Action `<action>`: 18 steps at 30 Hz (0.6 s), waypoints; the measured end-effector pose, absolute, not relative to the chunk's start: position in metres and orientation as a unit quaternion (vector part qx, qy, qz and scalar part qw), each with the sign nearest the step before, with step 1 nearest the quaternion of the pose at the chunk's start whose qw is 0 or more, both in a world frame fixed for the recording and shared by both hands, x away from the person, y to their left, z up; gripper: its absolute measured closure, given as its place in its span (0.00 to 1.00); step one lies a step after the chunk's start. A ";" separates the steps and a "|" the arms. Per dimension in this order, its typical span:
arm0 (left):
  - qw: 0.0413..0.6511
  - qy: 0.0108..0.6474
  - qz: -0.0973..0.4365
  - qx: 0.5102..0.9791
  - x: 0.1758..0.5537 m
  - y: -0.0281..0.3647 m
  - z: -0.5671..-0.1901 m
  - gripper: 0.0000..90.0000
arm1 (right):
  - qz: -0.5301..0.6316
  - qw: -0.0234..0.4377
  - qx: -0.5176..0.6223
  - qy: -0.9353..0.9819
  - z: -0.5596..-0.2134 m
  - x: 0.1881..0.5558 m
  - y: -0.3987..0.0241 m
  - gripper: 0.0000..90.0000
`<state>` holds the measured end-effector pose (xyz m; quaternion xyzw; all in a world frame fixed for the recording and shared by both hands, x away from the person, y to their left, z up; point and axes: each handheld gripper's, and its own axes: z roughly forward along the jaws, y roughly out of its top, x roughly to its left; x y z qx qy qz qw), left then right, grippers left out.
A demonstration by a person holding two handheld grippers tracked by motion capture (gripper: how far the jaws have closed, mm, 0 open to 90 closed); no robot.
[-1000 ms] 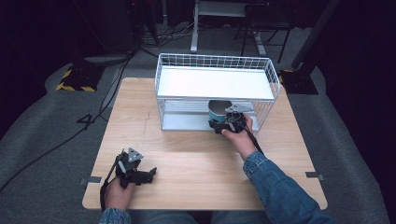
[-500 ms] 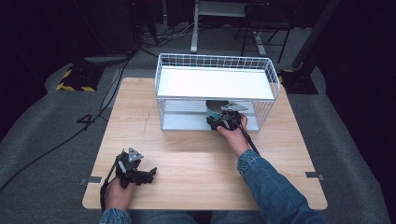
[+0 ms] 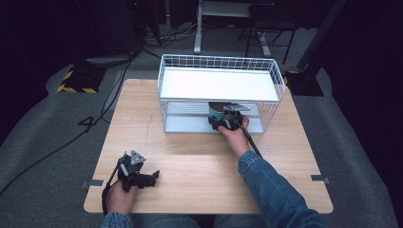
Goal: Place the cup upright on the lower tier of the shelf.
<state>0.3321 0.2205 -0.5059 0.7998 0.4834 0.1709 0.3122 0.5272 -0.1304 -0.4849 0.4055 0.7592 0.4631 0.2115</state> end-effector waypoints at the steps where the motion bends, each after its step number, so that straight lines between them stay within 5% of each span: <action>1: 0.313 0.483 0.172 0.799 0.332 0.220 -0.506 0.00 | 0.464 0.217 0.402 0.759 -0.486 0.528 -0.131 0.26; 18: 0.313 0.484 0.172 0.799 0.332 0.220 -0.506 0.00 | 0.459 0.213 0.414 0.757 -0.491 0.532 -0.132 0.25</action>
